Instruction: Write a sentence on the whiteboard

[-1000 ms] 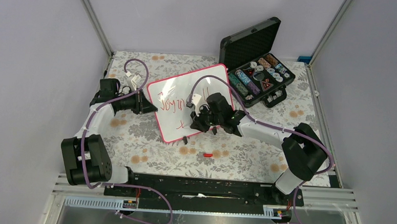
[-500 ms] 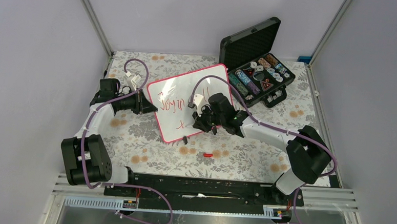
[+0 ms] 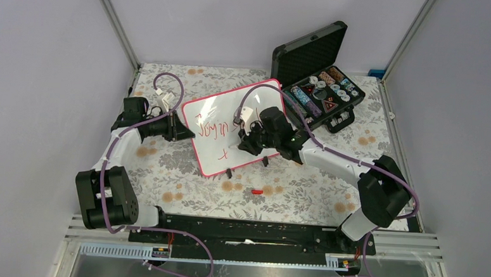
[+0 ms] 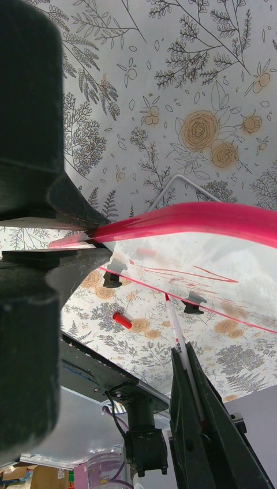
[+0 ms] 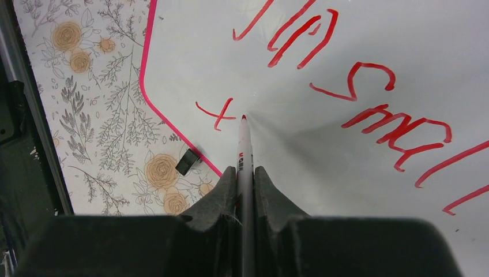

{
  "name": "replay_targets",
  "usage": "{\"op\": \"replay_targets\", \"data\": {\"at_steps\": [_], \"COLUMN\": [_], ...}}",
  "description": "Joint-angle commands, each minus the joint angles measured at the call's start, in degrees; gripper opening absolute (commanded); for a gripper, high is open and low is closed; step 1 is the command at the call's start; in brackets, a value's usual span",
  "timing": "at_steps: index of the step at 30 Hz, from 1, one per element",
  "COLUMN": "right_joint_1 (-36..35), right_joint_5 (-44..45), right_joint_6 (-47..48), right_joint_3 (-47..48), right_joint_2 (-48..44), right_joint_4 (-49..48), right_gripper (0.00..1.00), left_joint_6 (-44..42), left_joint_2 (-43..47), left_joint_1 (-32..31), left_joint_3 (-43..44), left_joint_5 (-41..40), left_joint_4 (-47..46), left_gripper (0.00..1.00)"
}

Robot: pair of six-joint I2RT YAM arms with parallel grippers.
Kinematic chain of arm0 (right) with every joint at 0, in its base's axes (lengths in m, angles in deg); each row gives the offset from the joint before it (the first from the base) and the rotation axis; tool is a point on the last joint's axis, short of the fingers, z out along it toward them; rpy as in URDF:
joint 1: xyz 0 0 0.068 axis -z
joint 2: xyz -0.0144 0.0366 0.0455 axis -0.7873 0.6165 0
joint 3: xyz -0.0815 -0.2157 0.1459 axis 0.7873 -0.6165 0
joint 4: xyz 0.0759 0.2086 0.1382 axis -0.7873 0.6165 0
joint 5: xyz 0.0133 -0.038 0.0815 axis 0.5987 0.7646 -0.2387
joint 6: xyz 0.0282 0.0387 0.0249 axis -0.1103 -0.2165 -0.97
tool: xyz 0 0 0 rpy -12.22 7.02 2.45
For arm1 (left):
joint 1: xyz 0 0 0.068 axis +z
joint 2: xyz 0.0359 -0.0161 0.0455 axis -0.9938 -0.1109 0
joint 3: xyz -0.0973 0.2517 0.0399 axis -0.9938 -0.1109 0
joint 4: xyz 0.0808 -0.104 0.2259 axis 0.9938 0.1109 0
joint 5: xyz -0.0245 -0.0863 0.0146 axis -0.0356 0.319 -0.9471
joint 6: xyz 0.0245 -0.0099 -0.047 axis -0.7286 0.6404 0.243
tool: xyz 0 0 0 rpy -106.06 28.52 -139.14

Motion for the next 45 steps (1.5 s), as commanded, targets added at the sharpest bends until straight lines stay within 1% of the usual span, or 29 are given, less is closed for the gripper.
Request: {"op": "replay_targets", "data": {"at_steps": [1, 12, 34, 45], "right_joint_1": [0.8, 1.73, 0.33, 0.57], "right_joint_5": [0.7, 0.93, -2.28, -0.54], "right_joint_6": [-0.54, -1.37, -2.71, -2.76], "right_joint_3": [3.05, 3.8, -4.3, -1.19], "right_joint_2": [-0.56, 1.39, 0.16, 0.45], "right_joint_4": [-1.5, -2.48, -3.33, -3.34], "right_gripper": [0.0, 0.0, 0.0, 0.0], "left_joint_6": [-1.4, -2.1, -2.08, -2.0], "left_joint_2": [0.7, 0.49, 0.3, 0.6], "left_joint_1": [0.12, 0.14, 0.12, 0.13], "left_joint_3": [0.73, 0.9, 0.99, 0.95], "left_joint_5": [-1.64, -1.8, -1.76, -1.84], "left_joint_4": [-2.74, -2.04, -2.03, -2.04], "left_gripper": [0.0, 0.0, 0.0, 0.0]}}
